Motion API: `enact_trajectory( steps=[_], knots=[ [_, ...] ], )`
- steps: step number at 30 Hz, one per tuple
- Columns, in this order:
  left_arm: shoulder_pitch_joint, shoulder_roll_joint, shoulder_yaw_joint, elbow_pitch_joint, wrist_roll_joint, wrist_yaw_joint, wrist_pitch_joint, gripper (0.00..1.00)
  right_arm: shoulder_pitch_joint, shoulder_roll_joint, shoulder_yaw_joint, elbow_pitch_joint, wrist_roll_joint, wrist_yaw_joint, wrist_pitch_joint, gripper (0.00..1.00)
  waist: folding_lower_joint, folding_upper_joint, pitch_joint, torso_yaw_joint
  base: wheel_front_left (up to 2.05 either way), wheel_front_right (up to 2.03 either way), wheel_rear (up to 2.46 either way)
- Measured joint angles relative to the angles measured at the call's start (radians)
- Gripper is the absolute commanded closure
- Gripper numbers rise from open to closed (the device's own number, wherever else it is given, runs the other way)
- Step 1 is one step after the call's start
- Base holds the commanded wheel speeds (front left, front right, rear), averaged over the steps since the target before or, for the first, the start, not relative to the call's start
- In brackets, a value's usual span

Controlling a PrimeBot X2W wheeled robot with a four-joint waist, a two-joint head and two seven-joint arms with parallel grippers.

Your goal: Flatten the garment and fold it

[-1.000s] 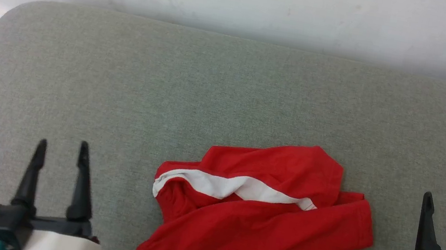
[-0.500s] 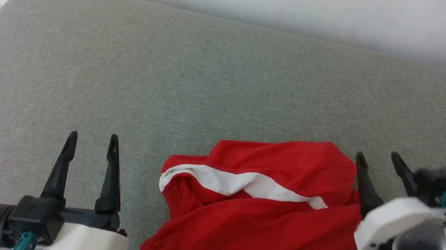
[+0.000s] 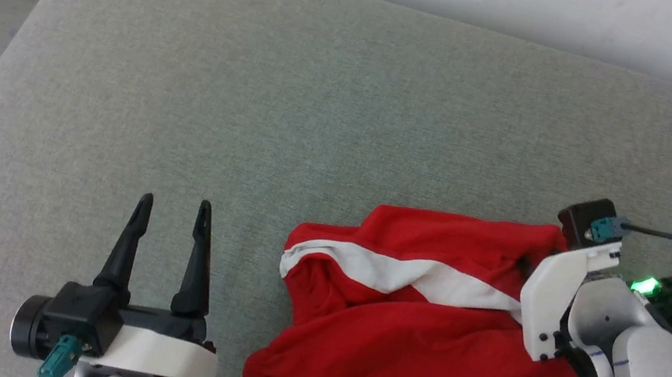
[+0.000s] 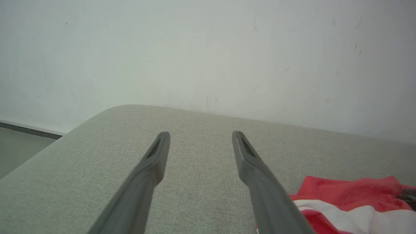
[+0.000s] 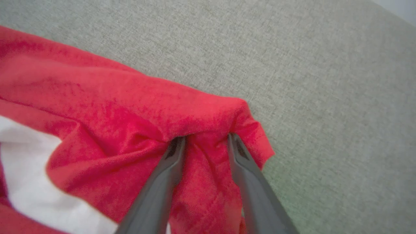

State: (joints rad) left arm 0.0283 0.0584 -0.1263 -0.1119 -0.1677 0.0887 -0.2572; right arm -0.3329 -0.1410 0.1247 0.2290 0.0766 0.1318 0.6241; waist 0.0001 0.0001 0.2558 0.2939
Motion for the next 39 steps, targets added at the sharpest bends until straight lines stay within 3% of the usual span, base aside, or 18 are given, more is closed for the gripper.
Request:
enact_trajectory(
  steps=[7, 13, 16, 19, 20, 21, 22, 27, 31, 35, 39],
  knots=[
    [-0.007, -0.002, -0.001, 0.007, -0.002, -0.009, 0.000, 0.00, -0.130, -0.055, 0.005, -0.009, -0.011, 0.000, -0.031, 1.00, -0.0001, -0.0001, 0.020, 0.013, 0.00, 0.00, 0.00],
    [-0.064, -0.003, -0.032, 0.006, -0.019, -0.017, 0.000, 0.00, -0.335, -0.178, -0.038, -0.017, -0.076, 0.000, -0.056, 1.00, 0.0000, 0.0000, 0.056, 0.020, 0.00, 0.00, 0.00],
    [-0.095, -0.004, -0.059, 0.010, -0.026, -0.019, 0.000, 0.00, -0.422, -0.249, -0.040, 0.016, -0.130, 0.000, -0.103, 1.00, 0.0001, 0.0000, 0.083, 0.030, 0.00, 0.00, 0.00],
    [-0.115, -0.005, -0.085, 0.018, -0.036, -0.019, 0.000, 0.00, -0.472, -0.258, -0.053, 0.091, -0.163, 0.000, -0.131, 1.00, 0.0001, 0.0000, 0.112, 0.041, 0.00, 0.00, 0.00],
    [-0.120, -0.005, -0.091, 0.021, -0.038, -0.019, 0.000, 0.00, -0.480, -0.252, -0.055, 0.119, -0.173, 0.000, -0.136, 0.70, 0.0001, 0.0000, 0.121, 0.044, 0.00, 0.00, 0.00],
    [-0.124, -0.005, -0.097, 0.023, -0.041, -0.019, 0.000, 0.00, -0.485, -0.244, -0.058, 0.147, -0.184, 0.000, -0.146, 0.25, 0.0002, -0.0001, 0.131, 0.047, 0.00, 0.00, 0.00],
    [-0.129, -0.005, -0.102, 0.027, -0.046, -0.019, 0.000, 0.00, -0.487, -0.237, -0.058, 0.172, -0.196, 0.000, -0.159, 0.00, 0.0002, 0.0000, 0.139, 0.050, 0.00, 0.00, 0.00],
    [-0.141, -0.006, -0.113, 0.041, -0.052, -0.018, 0.000, 0.00, -0.488, -0.181, -0.065, 0.251, -0.206, 0.000, -0.223, 0.00, 0.0002, 0.0000, 0.156, 0.053, 0.00, 0.00, 0.00],
    [-0.141, -0.006, -0.103, 0.044, -0.046, -0.018, 0.000, 0.00, -0.484, -0.145, -0.103, 0.238, -0.178, 0.000, -0.286, 0.00, 0.0000, 0.0000, 0.138, 0.044, 0.00, 0.00, 0.00],
    [-0.130, -0.006, -0.077, 0.041, -0.028, -0.018, 0.000, 0.00, -0.419, -0.103, -0.149, 0.134, -0.138, 0.000, -0.359, 0.00, -0.0001, 0.0000, 0.104, 0.022, 0.00, 0.00, 0.00],
    [-0.087, -0.006, -0.043, 0.035, -0.008, -0.017, 0.000, 0.00, -0.257, -0.041, -0.183, -0.034, -0.119, 0.000, -0.435, 0.00, -0.0002, 0.0000, 0.070, -0.020, 0.00, 0.00, 0.00]
  ],
)
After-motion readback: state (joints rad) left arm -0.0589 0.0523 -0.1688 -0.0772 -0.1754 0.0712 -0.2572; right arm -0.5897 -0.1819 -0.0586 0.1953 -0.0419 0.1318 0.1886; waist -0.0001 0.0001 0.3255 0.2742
